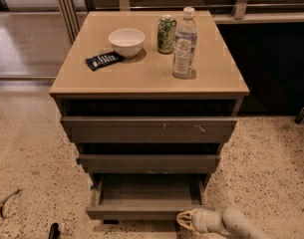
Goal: Close bottom drawer
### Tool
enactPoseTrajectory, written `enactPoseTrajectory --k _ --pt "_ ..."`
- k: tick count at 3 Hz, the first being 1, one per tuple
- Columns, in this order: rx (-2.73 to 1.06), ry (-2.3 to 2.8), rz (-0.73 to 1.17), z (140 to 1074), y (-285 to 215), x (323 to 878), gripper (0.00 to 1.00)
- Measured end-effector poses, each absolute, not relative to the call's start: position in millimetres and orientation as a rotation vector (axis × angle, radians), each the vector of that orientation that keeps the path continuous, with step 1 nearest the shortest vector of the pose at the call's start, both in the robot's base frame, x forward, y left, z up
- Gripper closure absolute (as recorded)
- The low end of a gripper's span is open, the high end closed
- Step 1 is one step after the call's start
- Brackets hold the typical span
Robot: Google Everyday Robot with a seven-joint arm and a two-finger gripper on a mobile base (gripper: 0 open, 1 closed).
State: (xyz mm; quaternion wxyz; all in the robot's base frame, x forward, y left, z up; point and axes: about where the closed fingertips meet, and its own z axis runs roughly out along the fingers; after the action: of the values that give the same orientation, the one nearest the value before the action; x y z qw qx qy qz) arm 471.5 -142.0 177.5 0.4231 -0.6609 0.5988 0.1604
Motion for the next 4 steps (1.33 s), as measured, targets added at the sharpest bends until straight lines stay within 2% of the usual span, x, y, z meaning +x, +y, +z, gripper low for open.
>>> enactPoseTrajectory --k 4 --pt "-1.644 1.467 0.290 153 -132 551 1.00"
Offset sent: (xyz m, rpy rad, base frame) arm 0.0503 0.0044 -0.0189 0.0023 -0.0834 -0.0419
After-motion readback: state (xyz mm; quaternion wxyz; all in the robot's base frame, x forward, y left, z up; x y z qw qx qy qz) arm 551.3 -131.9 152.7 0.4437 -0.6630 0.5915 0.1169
